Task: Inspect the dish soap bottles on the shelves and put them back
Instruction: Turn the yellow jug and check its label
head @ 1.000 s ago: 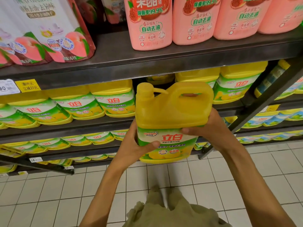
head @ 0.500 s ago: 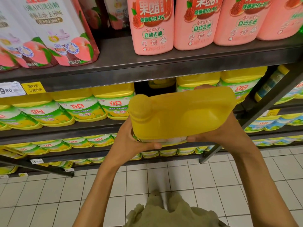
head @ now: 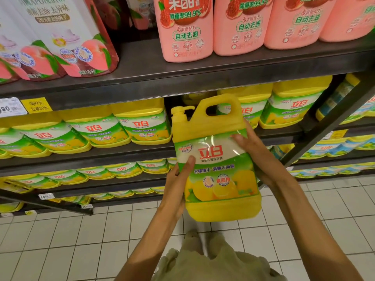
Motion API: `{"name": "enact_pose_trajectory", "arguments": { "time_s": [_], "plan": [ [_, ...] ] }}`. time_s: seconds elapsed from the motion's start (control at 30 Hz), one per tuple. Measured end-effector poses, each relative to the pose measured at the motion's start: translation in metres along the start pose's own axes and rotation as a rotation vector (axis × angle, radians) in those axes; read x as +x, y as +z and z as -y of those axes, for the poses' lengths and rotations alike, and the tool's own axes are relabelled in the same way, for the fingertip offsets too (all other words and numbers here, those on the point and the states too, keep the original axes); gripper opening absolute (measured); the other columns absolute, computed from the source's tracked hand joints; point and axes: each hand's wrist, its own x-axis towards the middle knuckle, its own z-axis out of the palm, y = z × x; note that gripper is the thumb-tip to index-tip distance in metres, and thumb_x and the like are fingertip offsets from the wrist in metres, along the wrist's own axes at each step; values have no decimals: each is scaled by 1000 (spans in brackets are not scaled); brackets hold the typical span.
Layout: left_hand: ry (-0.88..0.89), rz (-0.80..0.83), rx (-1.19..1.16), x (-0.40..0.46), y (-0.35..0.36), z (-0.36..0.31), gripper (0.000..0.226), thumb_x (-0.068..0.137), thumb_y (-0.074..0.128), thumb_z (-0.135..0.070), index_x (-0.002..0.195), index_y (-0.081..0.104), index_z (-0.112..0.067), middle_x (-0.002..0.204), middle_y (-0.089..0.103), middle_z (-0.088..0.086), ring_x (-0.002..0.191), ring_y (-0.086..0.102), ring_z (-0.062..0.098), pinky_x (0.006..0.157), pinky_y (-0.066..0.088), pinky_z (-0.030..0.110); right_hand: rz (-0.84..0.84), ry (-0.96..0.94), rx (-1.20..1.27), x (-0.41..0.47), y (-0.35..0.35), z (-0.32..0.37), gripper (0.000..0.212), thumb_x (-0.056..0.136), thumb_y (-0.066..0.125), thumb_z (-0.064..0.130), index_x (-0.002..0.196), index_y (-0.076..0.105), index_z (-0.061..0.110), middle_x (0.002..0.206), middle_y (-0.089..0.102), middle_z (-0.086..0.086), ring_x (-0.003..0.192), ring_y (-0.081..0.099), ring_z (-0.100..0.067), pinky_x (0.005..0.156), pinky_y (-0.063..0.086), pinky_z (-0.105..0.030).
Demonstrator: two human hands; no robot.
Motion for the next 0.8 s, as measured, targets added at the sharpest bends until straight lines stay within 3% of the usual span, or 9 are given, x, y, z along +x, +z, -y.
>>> {"name": "enact_pose_trajectory", "arguments": {
  "time_s": [0.07,0.17,0.27,0.4,0.47,0.53,0.63,0.7,0.8],
  "plan": [
    [-121,55,-93,4,2,1,55,81,60,-43,126,61,-12,122,65,19,111,63,35,93,51,53,15,63,57,3,2,-4,76,85,68,32,147,26,45,132,61,4,113,65,-20,81,58,-37],
    [-214,125,-191,12,2,5,44,88,51,-49,109,74,-18,118,68,16,104,68,31,82,57,47,14,57,-2,9,7,-2,74,79,68,33,143,32,44,127,63,4,105,69,-15,73,59,-29],
    [-233,126,-255,22,-1,10,48,86,52,-51,112,72,-17,116,69,15,101,69,31,74,58,43,-8,102,-62,17,16,9,69,90,61,36,146,22,41,129,57,7,105,66,-11,73,59,-25],
    [-322,161,-301,30,-4,14,58,81,51,-57,113,72,-14,113,70,14,99,70,30,75,58,41,25,107,-347,30,33,25,76,99,49,41,155,0,28,145,30,14,129,37,-7,103,40,-27],
    [-348,187,-335,35,-7,17,60,86,42,-60,101,77,-14,99,74,11,87,72,28,70,59,39,46,87,-462,33,40,27,80,99,46,43,155,-8,24,130,31,15,118,34,-3,95,33,-22],
    [-348,182,-364,36,-10,20,63,90,34,-61,96,77,-14,91,75,11,80,73,27,67,59,38,53,63,-485,34,43,23,81,99,48,41,155,-7,24,122,37,19,111,46,2,89,38,-18],
    [-317,163,-346,37,-13,17,58,84,46,-59,106,75,-14,106,73,14,93,71,31,71,59,42,38,44,-354,33,38,16,78,98,55,31,155,2,26,108,41,32,84,51,30,69,45,0],
    [-284,141,-301,36,-15,11,55,80,53,-56,110,73,-15,114,70,15,99,69,32,74,58,44,29,50,-238,31,33,11,79,96,58,27,154,6,31,116,48,25,93,55,21,74,52,-8],
    [-222,105,-137,36,-17,-1,48,81,53,-54,105,75,-19,112,71,14,99,70,29,74,59,43,0,74,-81,25,27,6,88,83,68,32,153,14,36,133,53,10,115,59,-10,88,57,-32]
  ]
}}
